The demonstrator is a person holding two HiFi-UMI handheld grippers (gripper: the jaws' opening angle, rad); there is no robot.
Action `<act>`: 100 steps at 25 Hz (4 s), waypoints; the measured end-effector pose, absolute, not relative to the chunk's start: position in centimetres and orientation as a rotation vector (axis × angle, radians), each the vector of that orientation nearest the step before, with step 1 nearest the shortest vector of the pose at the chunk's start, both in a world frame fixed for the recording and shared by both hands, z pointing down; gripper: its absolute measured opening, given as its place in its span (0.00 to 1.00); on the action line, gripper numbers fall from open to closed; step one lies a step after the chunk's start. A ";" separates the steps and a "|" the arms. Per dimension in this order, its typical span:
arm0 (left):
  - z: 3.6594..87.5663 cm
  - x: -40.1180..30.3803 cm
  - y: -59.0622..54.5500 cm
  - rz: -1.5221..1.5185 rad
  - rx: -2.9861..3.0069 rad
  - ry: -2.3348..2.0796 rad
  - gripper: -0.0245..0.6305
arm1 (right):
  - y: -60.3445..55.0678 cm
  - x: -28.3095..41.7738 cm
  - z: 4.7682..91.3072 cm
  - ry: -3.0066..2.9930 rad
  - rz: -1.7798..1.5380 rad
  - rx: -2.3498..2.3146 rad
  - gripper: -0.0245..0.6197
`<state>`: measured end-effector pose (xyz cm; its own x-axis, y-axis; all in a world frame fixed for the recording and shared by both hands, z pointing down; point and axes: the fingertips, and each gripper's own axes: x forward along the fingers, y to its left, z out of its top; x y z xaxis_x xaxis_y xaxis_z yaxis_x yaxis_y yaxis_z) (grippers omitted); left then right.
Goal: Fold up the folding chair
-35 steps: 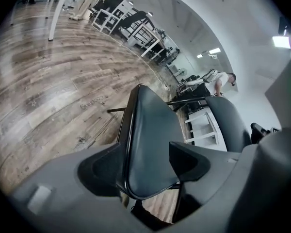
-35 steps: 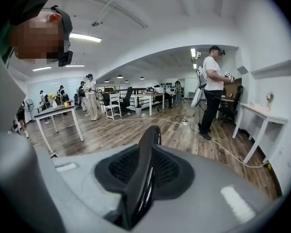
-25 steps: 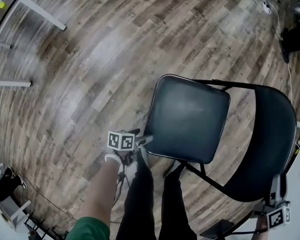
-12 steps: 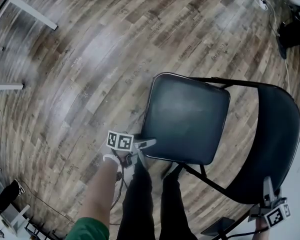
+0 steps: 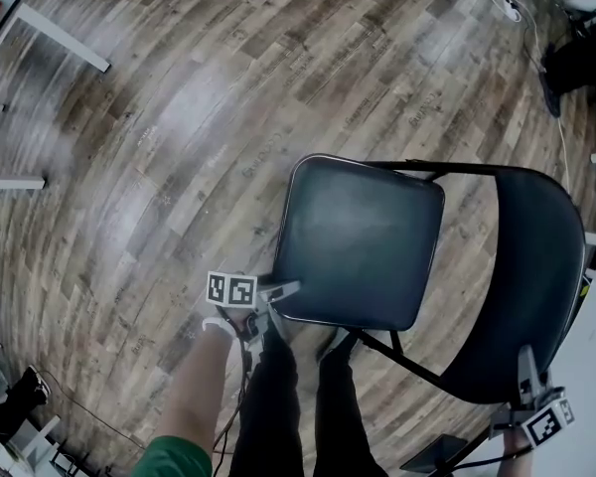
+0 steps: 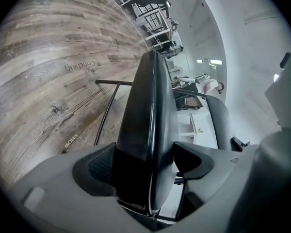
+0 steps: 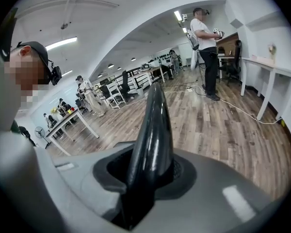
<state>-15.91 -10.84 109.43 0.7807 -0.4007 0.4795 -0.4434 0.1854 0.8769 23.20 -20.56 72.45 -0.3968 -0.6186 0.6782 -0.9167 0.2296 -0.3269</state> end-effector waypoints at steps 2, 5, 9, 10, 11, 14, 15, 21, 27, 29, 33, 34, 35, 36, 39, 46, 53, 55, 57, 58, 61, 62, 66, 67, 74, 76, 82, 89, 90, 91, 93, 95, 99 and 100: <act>109.0 -15.8 -10.8 0.024 1.409 -0.755 0.63 | -20.9 23.3 72.2 -2.106 0.992 1.412 0.21; 107.9 -15.7 -11.0 -0.009 1.389 -0.793 0.62 | -21.0 23.7 71.8 -2.105 0.986 1.402 0.21; 105.6 -14.1 -11.2 -0.003 1.390 -0.819 0.58 | -21.0 25.7 70.8 -2.089 0.977 1.425 0.21; 105.1 -13.6 -11.2 0.007 1.389 -0.826 0.58 | -21.0 26.2 70.6 -2.084 0.977 1.428 0.21; 104.6 -13.3 -11.2 0.017 1.389 -0.833 0.57 | -20.9 26.5 70.3 -2.080 0.977 1.430 0.21; 102.8 -12.3 -11.3 0.035 1.394 -0.841 0.57 | -20.8 27.0 69.2 -2.088 0.969 1.427 0.20; 102.1 -11.9 -11.3 0.036 1.395 -0.841 0.56 | -20.8 27.1 68.8 -2.092 0.965 1.426 0.20; 96.6 -8.3 -11.7 -0.004 1.405 -0.848 0.54 | -20.7 28.6 66.0 -2.099 0.930 1.429 0.20; 90.9 -4.1 -11.8 -0.015 1.444 -0.847 0.54 | -20.3 30.0 63.3 -2.112 0.928 1.427 0.19; 88.9 -2.7 -12.1 -0.027 1.456 -0.847 0.54 | -20.4 30.4 62.3 -2.117 0.922 1.428 0.19; 85.6 0.3 -12.4 -0.009 1.475 -0.847 0.55 | -20.3 31.0 60.5 -2.130 0.934 1.422 0.18; 84.8 0.9 -12.5 -0.003 1.482 -0.847 0.55 | -20.4 31.0 60.1 -2.133 0.934 1.419 0.17; 84.1 1.6 -12.7 0.002 1.488 -0.847 0.55 | -20.5 31.0 59.6 -2.134 0.932 1.417 0.17; 83.4 2.3 -12.9 0.006 1.494 -0.849 0.55 | -20.5 31.0 59.3 -2.131 0.928 1.416 0.17; 81.7 4.2 -13.1 0.020 1.502 -0.861 0.55 | -20.5 31.1 58.3 -2.122 0.912 1.419 0.17; 78.1 8.1 -13.4 0.040 1.493 -0.907 0.55 | -19.9 30.6 56.3 -2.089 0.860 1.431 0.17; 75.1 13.0 -13.7 0.055 1.508 -0.906 0.58 | -19.3 30.8 54.6 -2.075 0.804 1.438 0.17; 74.6 14.3 -13.9 0.074 1.508 -0.917 0.58 | -19.4 31.0 54.3 -2.073 0.793 1.441 0.17; 74.1 15.6 -14.0 0.095 1.515 -0.919 0.58 | -19.4 31.3 54.2 -2.069 0.788 1.441 0.17; 73.8 16.4 -13.9 0.102 1.520 -0.914 0.58 | -19.3 31.5 54.1 -2.066 0.785 1.440 0.17; 73.0 18.9 -13.9 0.104 1.543 -0.882 0.58 | -19.0 32.2 53.8 -2.059 0.772 1.445 0.17; 72.7 19.6 -14.0 0.099 1.550 -0.866 0.58 | -19.0 32.3 53.7 -2.058 0.765 1.448 0.17; 71.4 22.2 -14.6 0.058 1.533 -0.815 0.58 | -19.2 32.5 53.1 -2.050 0.737 1.453 0.17; 71.3 22.7 -14.7 0.044 1.518 -0.817 0.59 | -19.2 32.5 53.0 -2.049 0.730 1.451 0.17; 70.6 25.4 -15.6 -0.001 1.461 -0.812 0.59 | -19.2 31.4 52.4 -2.019 0.675 1.465 0.17; 70.3 25.9 -16.0 -0.013 1.454 -0.797 0.59 | -19.4 31.0 52.2 -2.007 0.658 1.471 0.17; 70.3 27.0 -16.4 -0.012 1.441 -0.781 0.59 | -19.8 31.1 52.1 -2.003 0.642 1.466 0.17; 70.6 30.3 -16.7 0.044 1.454 -0.815 0.59 | -20.0 33.7 52.3 -2.006 0.661 1.472 0.17; 70.6 30.9 -16.7 0.044 1.454 -0.819 0.59 | -20.0 34.2 52.3 -2.007 0.664 1.470 0.17; 70.6 31.6 -16.6 0.046 1.453 -0.819 0.59 | -19.9 34.8 52.3 -2.007 0.668 1.469 0.17; 70.6 33.1 -16.8 0.054 1.456 -0.812 0.59 | -20.1 36.3 52.3 -2.013 0.675 1.469 0.17; 70.7 34.4 -17.0 0.060 1.456 -0.811 0.58 | -20.3 37.8 52.5 -2.021 0.687 1.471 0.17; 71.1 36.1 -17.5 0.055 1.450 -0.837 0.55 | -20.8 39.6 52.9 -2.026 0.700 1.470 0.17; 71.1 36.4 -17.6 0.059 1.452 -0.841 0.55 | -20.9 40.0 53.0 -2.025 0.703 1.470 0.17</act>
